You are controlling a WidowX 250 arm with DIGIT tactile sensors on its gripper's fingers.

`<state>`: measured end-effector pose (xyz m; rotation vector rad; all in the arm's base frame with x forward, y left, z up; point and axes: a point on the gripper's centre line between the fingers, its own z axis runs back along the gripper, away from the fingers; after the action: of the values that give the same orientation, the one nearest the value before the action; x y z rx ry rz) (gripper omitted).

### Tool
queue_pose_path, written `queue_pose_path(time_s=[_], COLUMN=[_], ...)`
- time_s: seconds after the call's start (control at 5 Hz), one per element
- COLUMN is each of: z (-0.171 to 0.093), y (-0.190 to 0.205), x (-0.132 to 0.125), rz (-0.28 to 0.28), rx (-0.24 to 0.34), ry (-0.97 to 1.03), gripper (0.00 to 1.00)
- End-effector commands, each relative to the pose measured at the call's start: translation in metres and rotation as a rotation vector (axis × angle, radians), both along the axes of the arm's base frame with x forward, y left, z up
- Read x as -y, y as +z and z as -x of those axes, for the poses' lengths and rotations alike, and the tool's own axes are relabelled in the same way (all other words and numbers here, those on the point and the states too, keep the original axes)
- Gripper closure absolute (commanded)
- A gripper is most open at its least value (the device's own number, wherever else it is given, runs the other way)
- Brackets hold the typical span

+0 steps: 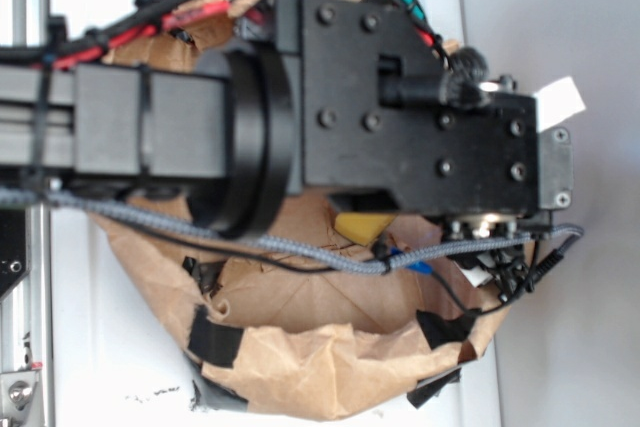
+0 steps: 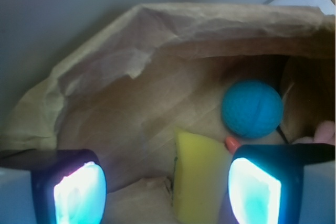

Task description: Grab the green sponge.

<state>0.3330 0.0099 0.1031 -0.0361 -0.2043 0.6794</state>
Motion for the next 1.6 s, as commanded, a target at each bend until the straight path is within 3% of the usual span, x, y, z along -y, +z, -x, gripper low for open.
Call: queue_pose_path(time_s=[0.0,0.4,0.6,0.8,1.0,1.4], z=[0.021,0.046,0.035,0.027,0.021,0.015], y=[0.032,0.016,-0.005,-0.018,-0.018,-0.026], x=[-0.013,-0.03,-0.023,-0.01,-0.005,0.0], rz=[0.01,-0.021,-0.065,-0.073,-0.037,-0.032], rx=[0.055,0.071,0.051,0.049,0.03,0.006], ry=[-0.043,-0.07,-0.05,-0.057,-0.04,0.091], gripper=[0.0,0.0,0.0,0.0,0.0,0.0])
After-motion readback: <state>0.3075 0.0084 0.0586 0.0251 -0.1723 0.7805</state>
